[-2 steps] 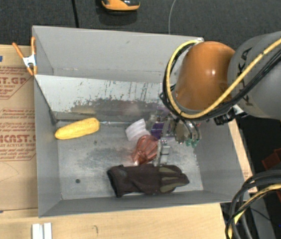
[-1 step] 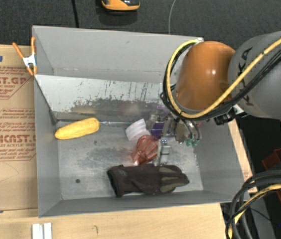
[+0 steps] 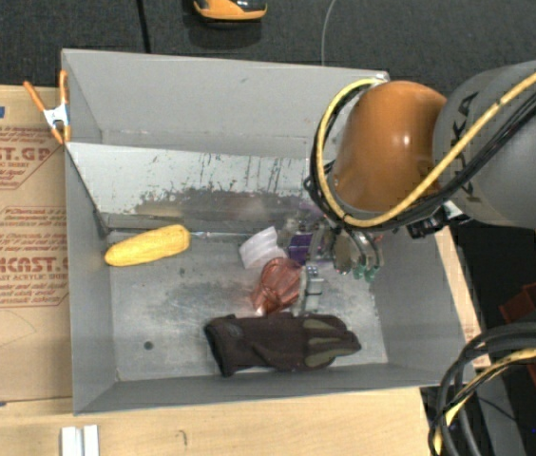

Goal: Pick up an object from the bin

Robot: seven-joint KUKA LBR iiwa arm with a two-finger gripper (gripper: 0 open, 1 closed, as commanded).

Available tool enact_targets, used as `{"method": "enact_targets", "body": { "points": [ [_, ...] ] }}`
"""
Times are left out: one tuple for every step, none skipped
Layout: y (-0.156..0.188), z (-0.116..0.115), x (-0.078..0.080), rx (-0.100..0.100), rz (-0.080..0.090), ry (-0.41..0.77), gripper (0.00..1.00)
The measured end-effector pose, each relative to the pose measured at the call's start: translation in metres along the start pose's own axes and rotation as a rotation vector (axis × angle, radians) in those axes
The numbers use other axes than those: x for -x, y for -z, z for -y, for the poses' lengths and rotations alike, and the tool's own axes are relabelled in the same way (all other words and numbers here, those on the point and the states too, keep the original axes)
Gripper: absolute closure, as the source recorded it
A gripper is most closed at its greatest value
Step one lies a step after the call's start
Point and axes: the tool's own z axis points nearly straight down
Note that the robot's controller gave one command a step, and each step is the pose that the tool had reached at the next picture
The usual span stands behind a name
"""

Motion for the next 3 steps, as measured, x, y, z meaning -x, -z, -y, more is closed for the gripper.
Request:
{"method": "enact_targets", "body": {
  "points": [
    [-0.038,0.007,-0.011,-0.001,-0.013,0.223,0.0],
    [-0.111,0.016,-0.022,0.0,0.002,0.125,1.0],
    [-0.111,0.016,-0.022,0.001,0.002,0.125,1.0]
  ]
}}
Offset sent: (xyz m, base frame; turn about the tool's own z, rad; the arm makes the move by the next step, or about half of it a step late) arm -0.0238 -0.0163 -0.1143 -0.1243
